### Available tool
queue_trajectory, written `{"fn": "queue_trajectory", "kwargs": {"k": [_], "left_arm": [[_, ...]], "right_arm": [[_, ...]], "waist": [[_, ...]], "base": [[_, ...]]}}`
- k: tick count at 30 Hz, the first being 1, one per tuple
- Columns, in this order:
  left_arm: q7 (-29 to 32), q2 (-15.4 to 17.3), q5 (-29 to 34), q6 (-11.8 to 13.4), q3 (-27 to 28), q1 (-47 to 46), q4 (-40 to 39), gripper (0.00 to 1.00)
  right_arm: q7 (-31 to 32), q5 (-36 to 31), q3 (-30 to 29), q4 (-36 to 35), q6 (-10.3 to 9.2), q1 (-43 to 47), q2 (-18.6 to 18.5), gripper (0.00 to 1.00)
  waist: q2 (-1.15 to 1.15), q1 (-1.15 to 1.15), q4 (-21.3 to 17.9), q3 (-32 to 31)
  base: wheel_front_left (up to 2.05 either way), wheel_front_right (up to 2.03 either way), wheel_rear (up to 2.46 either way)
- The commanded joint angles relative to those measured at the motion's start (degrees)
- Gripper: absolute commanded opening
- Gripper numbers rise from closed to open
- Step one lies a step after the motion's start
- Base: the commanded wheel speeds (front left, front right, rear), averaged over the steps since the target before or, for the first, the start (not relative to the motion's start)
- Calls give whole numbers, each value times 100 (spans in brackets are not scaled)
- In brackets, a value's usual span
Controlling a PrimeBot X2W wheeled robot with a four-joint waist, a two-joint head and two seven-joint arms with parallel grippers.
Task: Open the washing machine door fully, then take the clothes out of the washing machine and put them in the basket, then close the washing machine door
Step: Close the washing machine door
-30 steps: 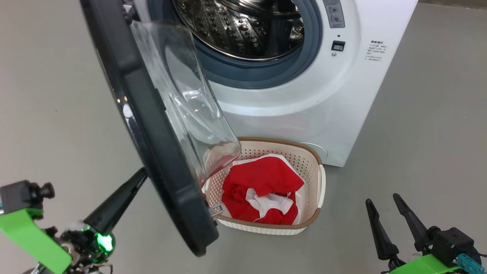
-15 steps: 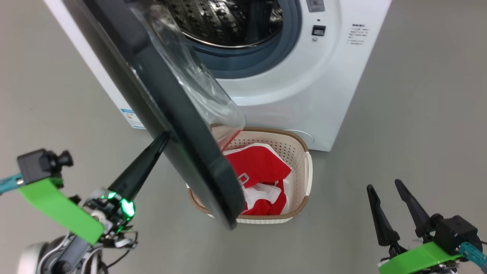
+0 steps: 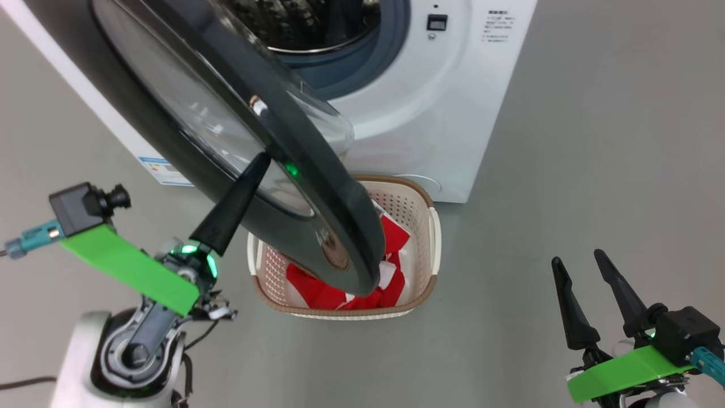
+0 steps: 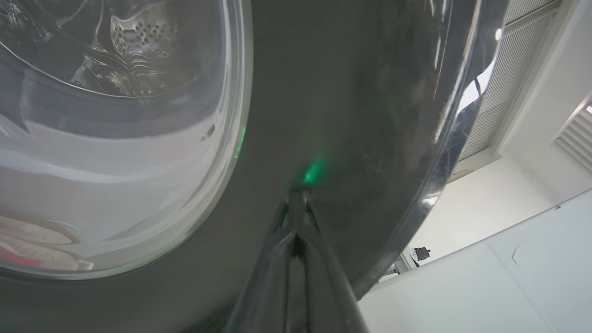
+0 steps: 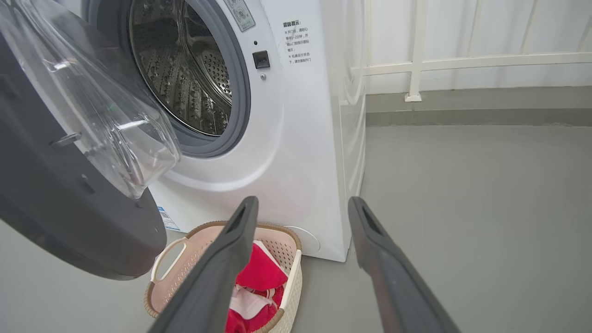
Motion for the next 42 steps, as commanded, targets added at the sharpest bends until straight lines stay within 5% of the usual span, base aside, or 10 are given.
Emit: {"fn": "queue_trajectory", "kwargs": {"k": [1, 42], "left_arm": [[-74, 162, 49, -34, 102, -260, -107, 0], [-2855, 985, -69, -34, -1484, -3000, 1969, 0]], "right_arm": [[-37, -42, 142, -157, 36, -221, -38, 100], [-37, 34, 46, -200, 36, -677, 218, 100]], "waist": [[0, 0, -66, 58], [0, 0, -1196, 817]], "base": [[0, 0, 0], [0, 0, 0]]}}
